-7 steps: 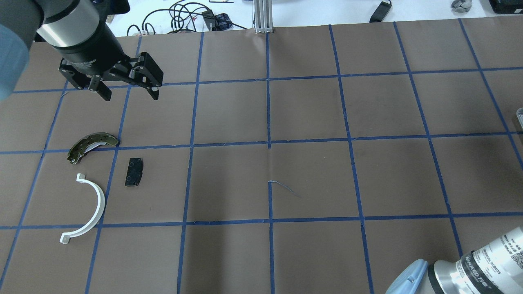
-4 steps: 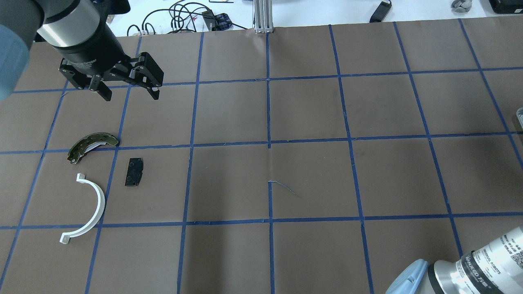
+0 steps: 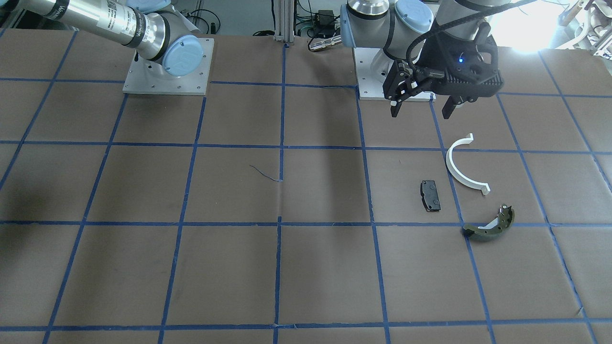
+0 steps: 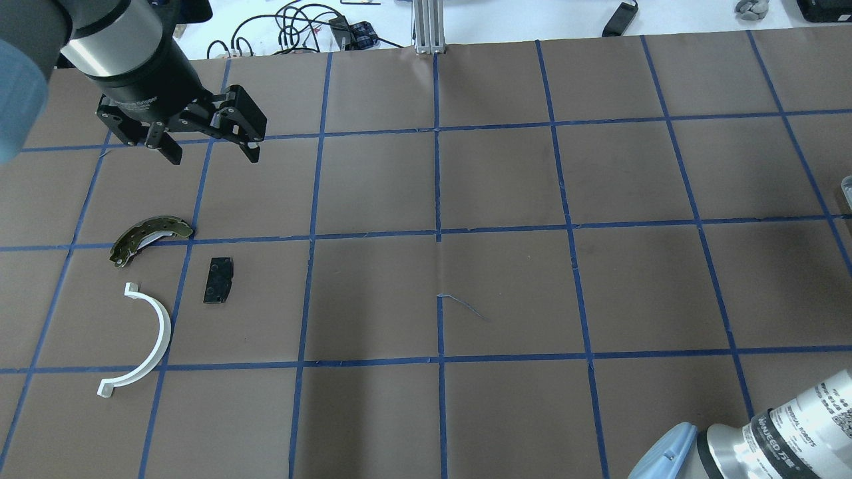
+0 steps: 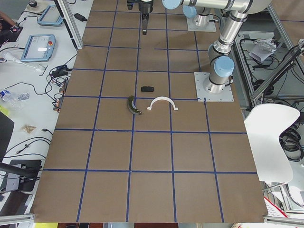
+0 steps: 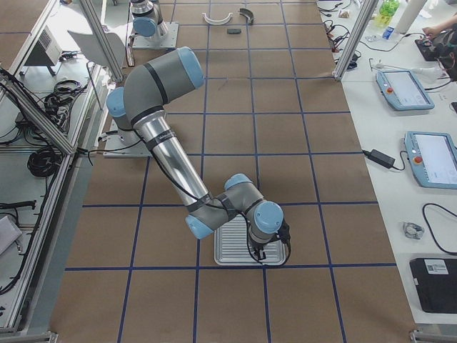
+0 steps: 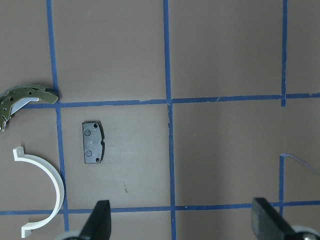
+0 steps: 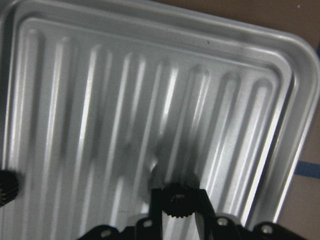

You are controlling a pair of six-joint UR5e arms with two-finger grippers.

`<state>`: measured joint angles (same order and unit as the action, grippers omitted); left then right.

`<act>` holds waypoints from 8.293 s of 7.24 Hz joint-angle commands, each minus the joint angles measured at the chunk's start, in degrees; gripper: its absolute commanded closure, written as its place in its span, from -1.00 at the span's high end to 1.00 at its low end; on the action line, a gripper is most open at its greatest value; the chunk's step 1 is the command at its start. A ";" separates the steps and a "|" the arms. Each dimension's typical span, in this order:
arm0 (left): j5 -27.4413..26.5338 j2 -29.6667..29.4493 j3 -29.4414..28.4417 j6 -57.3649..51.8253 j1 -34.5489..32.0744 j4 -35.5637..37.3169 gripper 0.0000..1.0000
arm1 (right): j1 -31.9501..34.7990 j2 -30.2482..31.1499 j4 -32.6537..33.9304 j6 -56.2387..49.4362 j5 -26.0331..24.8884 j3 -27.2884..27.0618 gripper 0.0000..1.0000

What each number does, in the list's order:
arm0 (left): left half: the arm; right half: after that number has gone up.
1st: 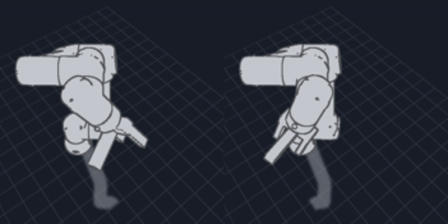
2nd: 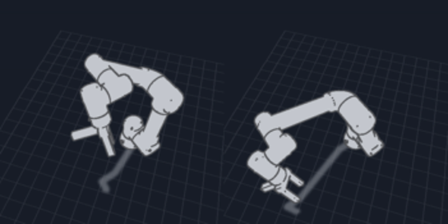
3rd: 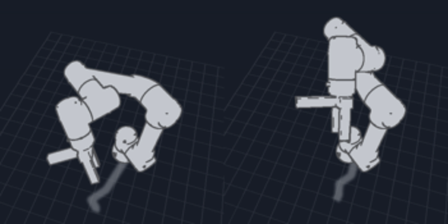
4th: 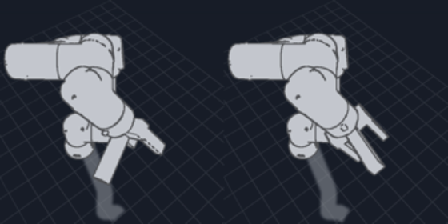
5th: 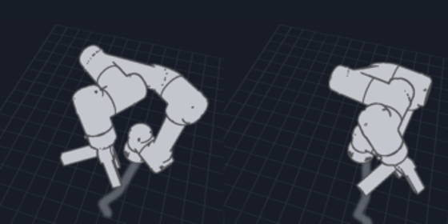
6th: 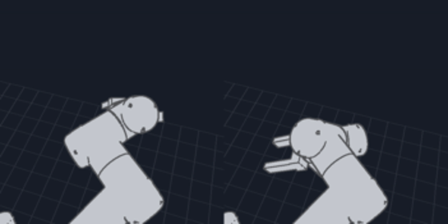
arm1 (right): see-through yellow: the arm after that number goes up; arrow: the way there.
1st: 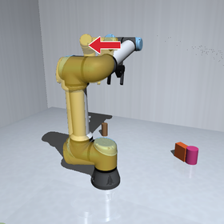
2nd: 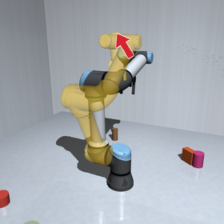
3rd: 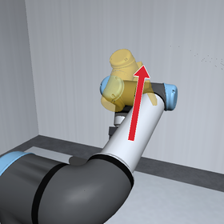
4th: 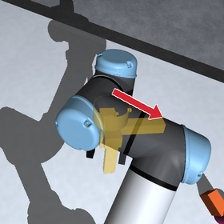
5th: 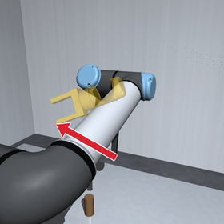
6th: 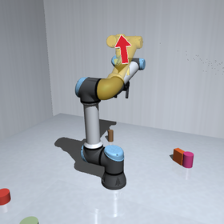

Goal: Place bearing gear from tray to pile

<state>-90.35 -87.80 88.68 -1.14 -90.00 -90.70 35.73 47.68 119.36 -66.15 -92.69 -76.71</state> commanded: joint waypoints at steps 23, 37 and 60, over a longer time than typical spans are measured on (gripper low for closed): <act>-0.09 0.18 0.61 -0.79 0.09 0.00 1.00 | 74.35 21.29 6.89 93.45 5.77 -25.96 1.00; -0.62 -26.09 18.11 27.76 -19.76 45.07 1.00 | 8.13 21.88 -5.28 -39.96 -3.90 -16.67 1.00; -4.10 -26.29 18.19 22.15 -19.53 48.35 -0.54 | 5.49 9.97 11.67 -54.00 -3.11 -19.00 -0.11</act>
<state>-92.09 -115.57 106.48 21.71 -111.65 -41.52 41.18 57.46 129.87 -120.46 -95.36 -95.65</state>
